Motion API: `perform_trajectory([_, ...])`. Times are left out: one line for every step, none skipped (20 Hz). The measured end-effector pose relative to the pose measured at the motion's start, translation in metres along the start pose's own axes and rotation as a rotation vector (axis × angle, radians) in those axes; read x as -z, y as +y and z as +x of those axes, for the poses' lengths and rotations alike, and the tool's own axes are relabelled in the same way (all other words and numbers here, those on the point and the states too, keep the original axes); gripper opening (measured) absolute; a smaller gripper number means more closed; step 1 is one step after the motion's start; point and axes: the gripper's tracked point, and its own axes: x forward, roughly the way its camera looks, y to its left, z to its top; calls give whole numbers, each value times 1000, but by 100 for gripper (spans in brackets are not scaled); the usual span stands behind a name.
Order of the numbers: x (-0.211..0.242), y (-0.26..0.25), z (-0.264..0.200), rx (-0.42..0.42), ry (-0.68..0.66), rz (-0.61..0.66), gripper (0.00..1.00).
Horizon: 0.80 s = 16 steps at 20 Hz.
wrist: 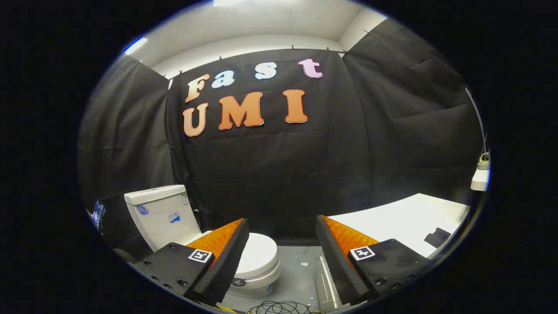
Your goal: Open the toilet lid.
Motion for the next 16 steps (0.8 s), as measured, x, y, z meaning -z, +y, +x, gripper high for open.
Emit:
perform_trajectory([0, 0, 0, 0, 0, -1, 99])
perform_trajectory([0, 0, 1, 1, 0, -1, 99])
perform_trajectory([0, 0, 0, 1, 0, -1, 99])
perform_trajectory([0, 0, 0, 2, 0, -1, 99])
perform_trajectory([-1, 0, -1, 2, 0, -1, 99])
perform_trajectory([0, -1, -1, 3, 0, -1, 99])
perform_trajectory([0, -1, -1, 3, 0, 0, 99])
perform_trajectory([-1, -1, -1, 3, 0, 0, 99])
perform_trajectory([-1, -1, 0, 3, 0, 0, 99])
perform_trajectory([0, -1, 0, 3, 1, 0, 99])
perform_trajectory([0, 0, 1, 3, 1, 0, 99])
perform_trajectory([0, 0, 1, 3, 1, 0, 99])
perform_trajectory([0, 0, 1, 3, 1, 0, 99])
perform_trajectory([0, 0, 0, 3, 1, 0, 99])
perform_trajectory([0, -1, 1, 2, 1, 0, 99])
perform_trajectory([0, -1, 0, 2, 1, 0, 99])
